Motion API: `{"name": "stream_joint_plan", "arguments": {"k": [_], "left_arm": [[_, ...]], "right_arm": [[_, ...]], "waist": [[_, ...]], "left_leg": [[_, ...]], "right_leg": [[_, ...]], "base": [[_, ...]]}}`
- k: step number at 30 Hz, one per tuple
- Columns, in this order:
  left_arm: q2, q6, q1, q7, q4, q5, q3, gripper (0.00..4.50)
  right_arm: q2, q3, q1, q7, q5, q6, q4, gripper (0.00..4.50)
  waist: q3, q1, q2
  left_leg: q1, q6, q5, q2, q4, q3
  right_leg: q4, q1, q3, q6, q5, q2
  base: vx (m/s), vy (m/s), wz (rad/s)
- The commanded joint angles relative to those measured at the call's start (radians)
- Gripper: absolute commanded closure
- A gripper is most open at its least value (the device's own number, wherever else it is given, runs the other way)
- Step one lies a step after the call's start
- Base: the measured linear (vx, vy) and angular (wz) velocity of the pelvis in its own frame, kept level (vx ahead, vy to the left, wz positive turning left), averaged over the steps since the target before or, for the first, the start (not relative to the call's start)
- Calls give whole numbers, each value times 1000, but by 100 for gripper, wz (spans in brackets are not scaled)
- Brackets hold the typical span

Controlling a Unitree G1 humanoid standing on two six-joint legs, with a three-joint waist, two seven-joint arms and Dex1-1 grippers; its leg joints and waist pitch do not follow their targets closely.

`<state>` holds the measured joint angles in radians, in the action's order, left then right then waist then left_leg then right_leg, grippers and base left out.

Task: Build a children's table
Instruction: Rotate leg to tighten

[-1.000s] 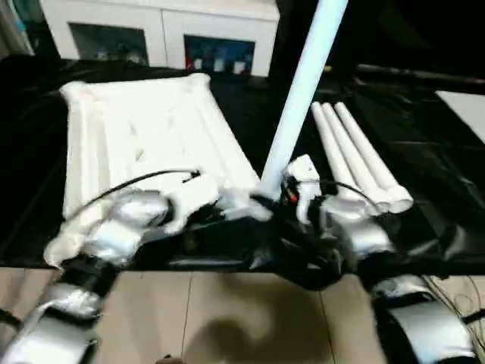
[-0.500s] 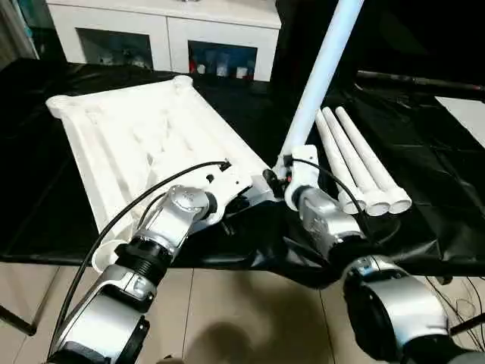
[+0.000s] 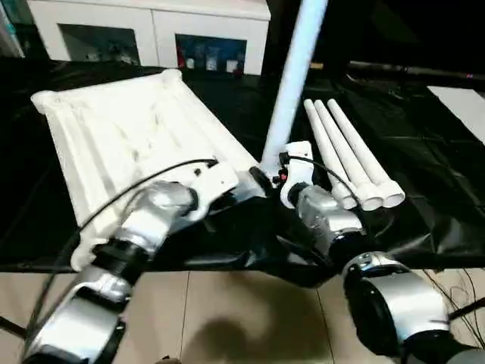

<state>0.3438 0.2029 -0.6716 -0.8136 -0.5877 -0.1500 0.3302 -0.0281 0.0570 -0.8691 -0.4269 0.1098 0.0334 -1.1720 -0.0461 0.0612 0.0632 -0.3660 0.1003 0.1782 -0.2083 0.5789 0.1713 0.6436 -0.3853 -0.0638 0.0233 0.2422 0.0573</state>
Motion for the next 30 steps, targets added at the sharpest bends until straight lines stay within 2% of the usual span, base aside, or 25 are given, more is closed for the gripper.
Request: {"name": "stream_joint_plan", "arguments": {"k": [1, 2, 4, 6, 9, 10, 12, 15, 16, 19, 23, 30], "left_arm": [[25, -64, 31, -97, 35, 26, 17, 450], [38, -78, 45, -146, 53, 57, 12, 450], [57, -106, 60, -205, 75, 88, 9, 450], [78, -89, 68, -246, 88, 101, 10, 450], [101, -95, 76, -303, 101, 117, 15, 450], [109, -90, 77, -321, 105, 122, 12, 450], [118, -94, 73, -342, 100, 124, 11, 450], [122, -106, 66, -340, 86, 115, 10, 450], [127, -117, 62, -344, 76, 112, 11, 450], [131, -127, 57, -354, 66, 112, 8, 450], [134, -129, 54, -361, 60, 112, 7, 450], [140, -131, 64, -369, 62, 113, 1, 450]], "right_arm": [[-41, -42, 25, -128, -22, 1, 59, 77], [-66, -59, 38, -196, -32, 1, 79, 77], [-108, -102, 67, -305, -58, 19, 114, 77], [-143, -137, 90, -388, -89, 63, 131, 77], [-166, -149, 106, -461, -89, 74, 139, 77], [-177, -158, 114, -497, -84, 77, 146, 77], [-190, -173, 121, -540, -86, 91, 154, 77], [-194, -178, 121, -553, -85, 97, 157, 77], [-195, -172, 120, -552, -79, 88, 163, 77], [-190, -159, 118, -561, -68, 80, 168, 77], [-183, -163, 123, -562, -80, 82, 158, 115], [-180, -155, 126, -567, -65, 81, 142, 170]], "waist": [[63, 5, -20], [67, 5, -19], [66, 8, -17], [66, 10, -16], [63, 16, -16], [62, 18, -21], [62, 23, -22], [61, 25, -21], [60, 26, -25], [61, 25, -25], [63, 26, -22], [62, 26, -20]], "left_leg": [[8, -61, 54, -31, -57, -4], [9, -76, 37, -31, -53, -3], [10, -97, 22, -30, -49, -1], [11, -113, 23, -32, -49, 0], [11, -109, 38, -34, -50, 1], [13, -100, 49, -36, -51, 1], [15, -90, 62, -37, -52, 2], [14, -74, 78, -36, -53, 1], [14, -69, 85, -36, -54, 0], [13, -61, 90, -35, -53, 0], [11, -76, 59, -34, -51, 0], [10, -77, 64, -34, -51, 0]], "right_leg": [[-60, 56, 53, 250, -181, 82], [-54, 58, 53, 257, -221, 82], [-53, 56, 52, 270, -260, 79], [-50, 56, 52, 277, -270, 81], [-53, 55, 52, 280, -220, 82], [-53, 54, 52, 279, -202, 82], [-56, 53, 52, 278, -185, 80], [-56, 53, 53, 276, -163, 82], [-57, 52, 53, 275, -151, 83], [-57, 53, 53, 272, -146, 82], [-52, 55, 52, 276, -188, 81], [-53, 54, 53, 273, -157, 83]], "base": [[0, 0, 0], [0, 0, 0], [0, 0, 0], [0, 0, 0], [0, 0, 0], [0, 0, 0], [0, 0, 0], [0, 0, 0], [0, 0, 0], [0, 0, 0], [0, 0, 0], [0, 0, 0]]}}
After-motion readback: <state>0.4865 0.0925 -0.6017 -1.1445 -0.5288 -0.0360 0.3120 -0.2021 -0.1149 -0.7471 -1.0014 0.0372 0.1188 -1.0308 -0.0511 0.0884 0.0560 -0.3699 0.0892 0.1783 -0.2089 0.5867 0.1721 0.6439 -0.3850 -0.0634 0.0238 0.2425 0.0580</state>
